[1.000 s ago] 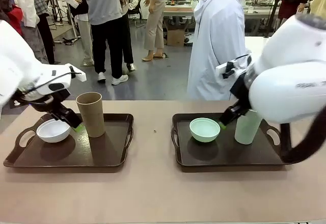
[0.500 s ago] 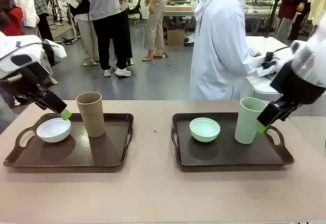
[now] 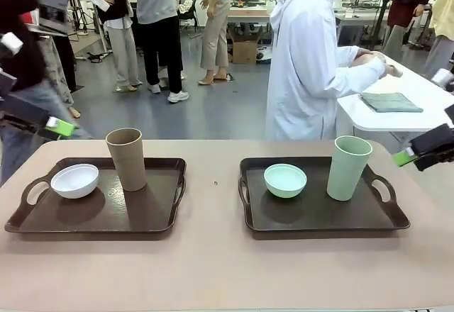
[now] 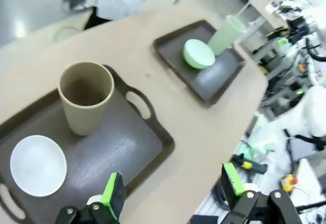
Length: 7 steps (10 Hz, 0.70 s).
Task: Set up a tray with a mat and arrange the tableware.
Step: Pick up the Picnic Bowl and Reusable plastic cup from the Handle tray in front of the human's position and hold them in the air.
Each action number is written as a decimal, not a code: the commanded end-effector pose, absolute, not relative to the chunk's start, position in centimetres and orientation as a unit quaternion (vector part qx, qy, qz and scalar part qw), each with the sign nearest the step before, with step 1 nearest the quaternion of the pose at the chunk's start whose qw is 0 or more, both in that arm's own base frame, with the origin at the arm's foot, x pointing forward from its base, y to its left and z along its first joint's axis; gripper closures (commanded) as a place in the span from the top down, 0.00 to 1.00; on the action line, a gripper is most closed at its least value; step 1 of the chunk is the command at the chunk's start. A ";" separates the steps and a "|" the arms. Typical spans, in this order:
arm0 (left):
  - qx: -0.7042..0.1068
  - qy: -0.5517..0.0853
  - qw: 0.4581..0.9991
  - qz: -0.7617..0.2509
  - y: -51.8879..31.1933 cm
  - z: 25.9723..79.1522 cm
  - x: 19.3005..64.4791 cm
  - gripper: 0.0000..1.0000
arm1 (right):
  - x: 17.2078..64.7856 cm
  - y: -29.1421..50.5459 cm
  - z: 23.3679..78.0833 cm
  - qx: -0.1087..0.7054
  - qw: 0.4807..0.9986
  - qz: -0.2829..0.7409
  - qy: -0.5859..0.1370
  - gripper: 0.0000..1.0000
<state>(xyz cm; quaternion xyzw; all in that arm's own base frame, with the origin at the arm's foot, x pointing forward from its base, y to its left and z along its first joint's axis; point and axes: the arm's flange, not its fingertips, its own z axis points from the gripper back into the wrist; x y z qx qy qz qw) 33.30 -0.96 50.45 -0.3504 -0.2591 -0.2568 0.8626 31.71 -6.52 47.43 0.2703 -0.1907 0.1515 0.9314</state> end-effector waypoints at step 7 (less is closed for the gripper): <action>-0.436 -0.156 0.878 -0.119 9.6 42.3 31.4 1.00 | 25.7 -16.0 40.9 0.364 0.908 0.018 -0.206 1.00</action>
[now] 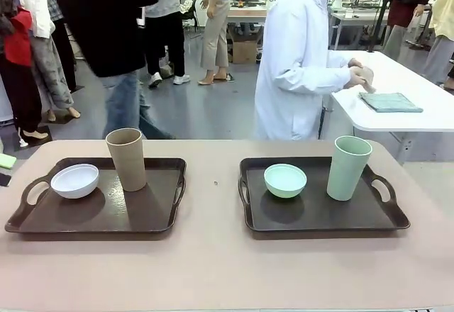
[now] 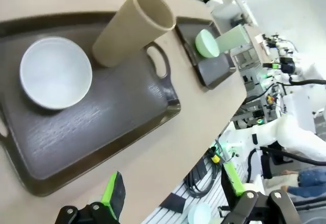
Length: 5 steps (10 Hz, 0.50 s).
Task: Set up a tray with a mat and arrange the tableware.
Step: Pick up the Picnic Bowl and Reusable plastic cup from the Handle tray in front of the human's position and hold them in the air.
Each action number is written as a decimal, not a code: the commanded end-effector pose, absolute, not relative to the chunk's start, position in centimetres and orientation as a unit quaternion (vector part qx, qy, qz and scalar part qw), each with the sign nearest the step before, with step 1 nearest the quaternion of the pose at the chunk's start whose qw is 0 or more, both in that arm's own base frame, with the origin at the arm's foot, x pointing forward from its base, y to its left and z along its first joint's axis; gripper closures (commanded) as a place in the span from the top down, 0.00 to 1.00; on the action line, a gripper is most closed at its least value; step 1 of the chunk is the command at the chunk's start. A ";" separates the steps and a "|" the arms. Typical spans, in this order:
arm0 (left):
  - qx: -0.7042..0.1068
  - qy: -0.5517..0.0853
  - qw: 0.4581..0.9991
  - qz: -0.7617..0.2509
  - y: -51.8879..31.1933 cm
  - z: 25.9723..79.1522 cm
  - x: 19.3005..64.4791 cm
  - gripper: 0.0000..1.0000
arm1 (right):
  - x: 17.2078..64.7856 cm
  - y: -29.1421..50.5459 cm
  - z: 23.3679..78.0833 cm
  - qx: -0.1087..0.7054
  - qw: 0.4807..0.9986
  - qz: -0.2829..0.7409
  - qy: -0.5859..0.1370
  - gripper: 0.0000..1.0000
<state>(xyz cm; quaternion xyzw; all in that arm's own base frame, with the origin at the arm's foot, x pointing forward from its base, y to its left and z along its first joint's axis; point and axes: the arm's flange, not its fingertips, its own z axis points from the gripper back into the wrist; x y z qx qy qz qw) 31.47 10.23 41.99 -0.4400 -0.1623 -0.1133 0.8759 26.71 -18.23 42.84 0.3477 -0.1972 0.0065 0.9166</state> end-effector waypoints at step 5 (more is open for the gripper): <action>-0.440 -0.162 0.876 -0.113 10.2 42.0 31.5 1.00 | 26.7 -18.2 42.8 0.348 0.917 0.007 -0.197 1.00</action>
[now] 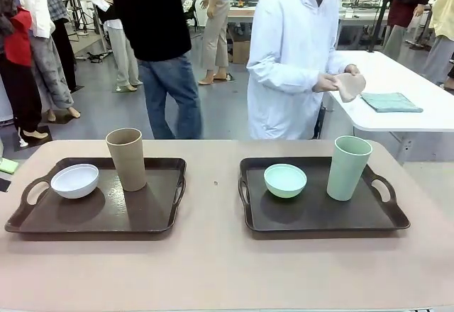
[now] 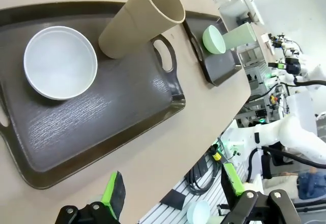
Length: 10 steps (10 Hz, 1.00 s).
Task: Set up a tray with a mat and arrange the tableware.
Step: Pick up the Picnic Bowl and Reusable plastic cup from the Handle tray in front of the human's position and hold them in the air.
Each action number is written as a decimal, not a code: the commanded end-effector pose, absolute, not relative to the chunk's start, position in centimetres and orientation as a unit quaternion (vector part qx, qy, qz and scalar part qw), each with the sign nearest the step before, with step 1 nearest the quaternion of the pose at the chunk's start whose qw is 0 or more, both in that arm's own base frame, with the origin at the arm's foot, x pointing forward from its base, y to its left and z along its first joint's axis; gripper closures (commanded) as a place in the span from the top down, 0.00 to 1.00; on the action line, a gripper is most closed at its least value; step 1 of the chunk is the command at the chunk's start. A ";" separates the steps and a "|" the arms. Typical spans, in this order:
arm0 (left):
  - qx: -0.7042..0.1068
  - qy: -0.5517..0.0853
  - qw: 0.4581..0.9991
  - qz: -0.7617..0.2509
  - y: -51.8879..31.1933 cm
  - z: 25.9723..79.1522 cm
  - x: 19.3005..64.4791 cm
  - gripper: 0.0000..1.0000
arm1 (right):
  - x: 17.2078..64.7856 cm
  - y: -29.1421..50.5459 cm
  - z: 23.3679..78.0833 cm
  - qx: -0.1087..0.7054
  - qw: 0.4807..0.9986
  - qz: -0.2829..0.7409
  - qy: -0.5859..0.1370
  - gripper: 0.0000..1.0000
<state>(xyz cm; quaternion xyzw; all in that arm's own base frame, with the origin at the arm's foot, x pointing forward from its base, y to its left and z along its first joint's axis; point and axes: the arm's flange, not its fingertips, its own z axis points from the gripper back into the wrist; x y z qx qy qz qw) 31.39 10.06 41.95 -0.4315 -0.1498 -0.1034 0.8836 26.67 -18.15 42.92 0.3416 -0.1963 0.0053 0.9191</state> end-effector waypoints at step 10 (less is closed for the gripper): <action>-0.440 -0.162 0.876 -0.113 10.2 42.0 31.5 1.00 | 26.7 -18.2 42.8 0.348 0.917 0.007 -0.197 1.00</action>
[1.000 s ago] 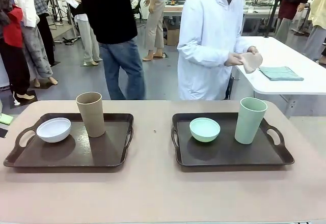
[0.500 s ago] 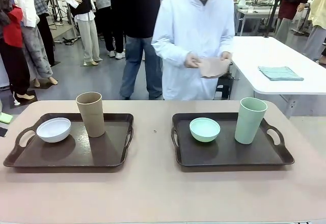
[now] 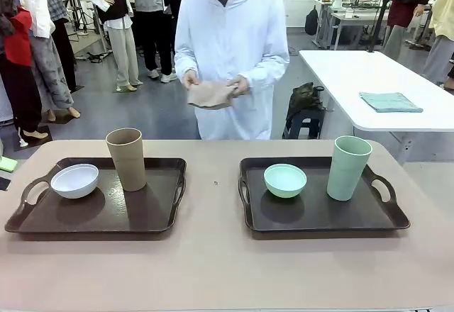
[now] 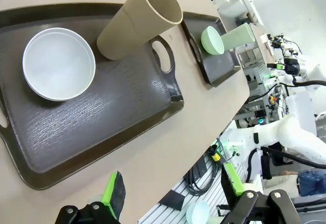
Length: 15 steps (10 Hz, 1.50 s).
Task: Set up a tray with a mat and arrange the tableware.
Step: Pick up the Picnic Bowl and Reusable plastic cup from the Handle tray in front of the human's position and hold them in the air.
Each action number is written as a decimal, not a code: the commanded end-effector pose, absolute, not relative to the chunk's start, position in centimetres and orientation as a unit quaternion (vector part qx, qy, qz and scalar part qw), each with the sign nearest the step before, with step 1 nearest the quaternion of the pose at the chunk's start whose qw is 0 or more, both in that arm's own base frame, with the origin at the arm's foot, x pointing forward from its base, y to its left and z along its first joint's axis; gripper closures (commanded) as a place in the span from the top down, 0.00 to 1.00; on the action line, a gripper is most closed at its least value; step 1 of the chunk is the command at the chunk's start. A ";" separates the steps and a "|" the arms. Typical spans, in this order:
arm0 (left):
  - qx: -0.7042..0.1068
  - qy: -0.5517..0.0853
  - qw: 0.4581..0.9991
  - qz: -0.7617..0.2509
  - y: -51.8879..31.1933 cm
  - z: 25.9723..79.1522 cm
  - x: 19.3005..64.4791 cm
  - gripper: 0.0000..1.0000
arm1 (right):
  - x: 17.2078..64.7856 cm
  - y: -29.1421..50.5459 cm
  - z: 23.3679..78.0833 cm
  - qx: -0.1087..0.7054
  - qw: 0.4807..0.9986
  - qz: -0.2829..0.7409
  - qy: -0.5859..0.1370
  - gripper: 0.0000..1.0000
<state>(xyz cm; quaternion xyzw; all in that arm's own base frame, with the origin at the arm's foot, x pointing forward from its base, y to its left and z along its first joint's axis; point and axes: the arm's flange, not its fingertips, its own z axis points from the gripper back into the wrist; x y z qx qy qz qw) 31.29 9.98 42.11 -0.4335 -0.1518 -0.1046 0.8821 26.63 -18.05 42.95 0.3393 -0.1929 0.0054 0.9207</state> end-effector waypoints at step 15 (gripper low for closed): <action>-0.440 -0.162 0.876 -0.113 10.2 42.0 31.5 1.00 | 26.7 -18.2 42.8 0.348 0.917 0.007 -0.197 1.00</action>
